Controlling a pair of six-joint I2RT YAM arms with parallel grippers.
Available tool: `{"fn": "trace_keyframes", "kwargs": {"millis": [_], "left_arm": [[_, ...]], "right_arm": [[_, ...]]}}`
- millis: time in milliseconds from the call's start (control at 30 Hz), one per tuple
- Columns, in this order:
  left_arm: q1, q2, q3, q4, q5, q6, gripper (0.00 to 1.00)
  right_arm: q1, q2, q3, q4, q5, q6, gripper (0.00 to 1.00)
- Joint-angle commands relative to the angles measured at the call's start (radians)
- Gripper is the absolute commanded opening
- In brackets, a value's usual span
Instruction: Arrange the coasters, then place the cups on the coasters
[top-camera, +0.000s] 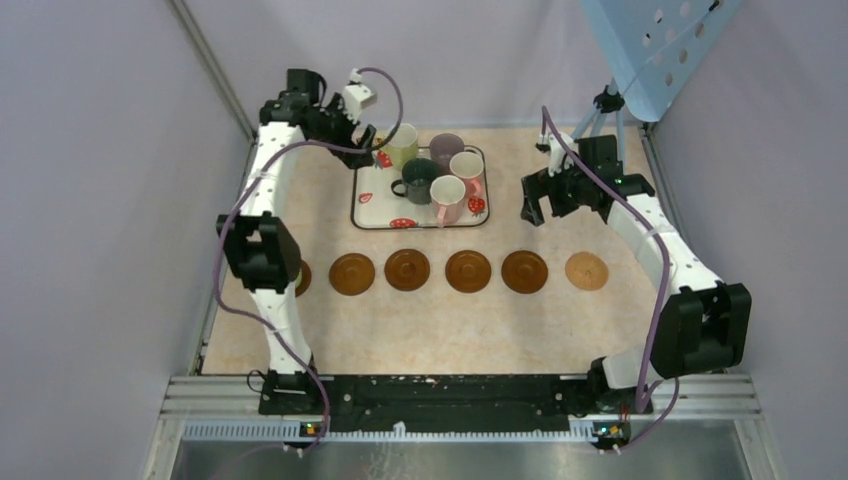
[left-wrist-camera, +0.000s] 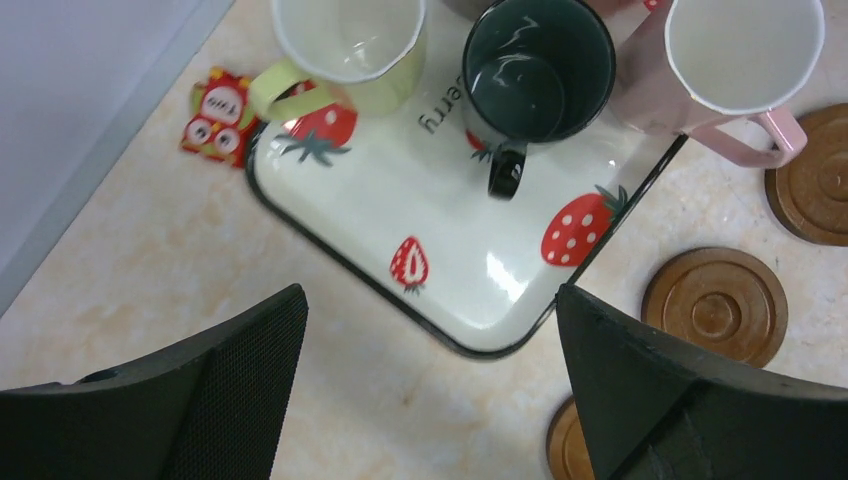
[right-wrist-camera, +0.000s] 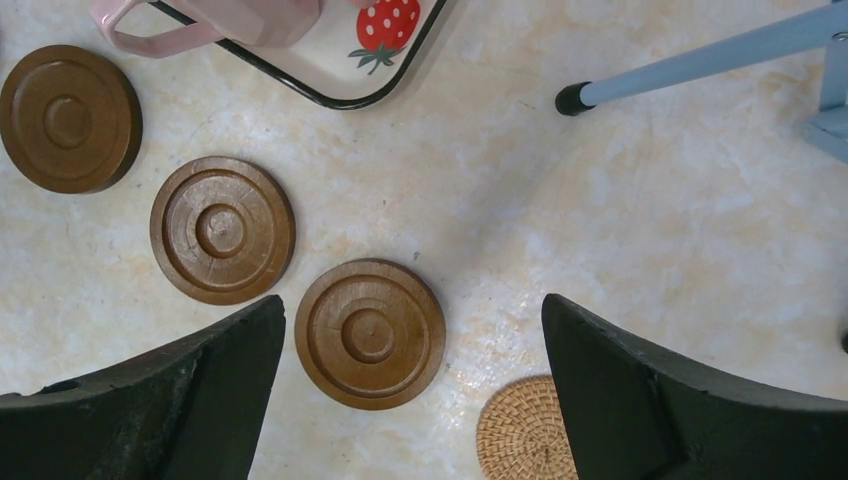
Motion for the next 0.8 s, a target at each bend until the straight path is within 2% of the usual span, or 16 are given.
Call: {"fn": "trace_keyframes", "kwargs": {"millis": [0, 267, 433, 600, 767], "left_arm": [[-0.065, 0.157, 0.136, -0.108, 0.027, 0.058, 0.99], [-0.192, 0.252, 0.087, -0.061, -0.123, 0.133, 0.97], [-0.223, 0.31, 0.089, -0.051, -0.166, 0.139, 0.8], [-0.242, 0.345, 0.09, -0.024, -0.197, 0.134, 0.72], [-0.247, 0.363, 0.093, 0.009, -0.213, 0.118, 0.59]], "right_arm": [[-0.004, -0.039, 0.067, -0.009, 0.028, -0.026, 0.98], [-0.004, -0.047, 0.087, -0.019, -0.034, -0.038, 0.98], [-0.003, -0.038, 0.097, -0.025, -0.025, -0.044, 0.98], [-0.003, -0.022, 0.112, -0.025, -0.009, -0.038, 0.97], [-0.004, -0.024, 0.102, -0.01, 0.01, -0.022, 0.96]]}}
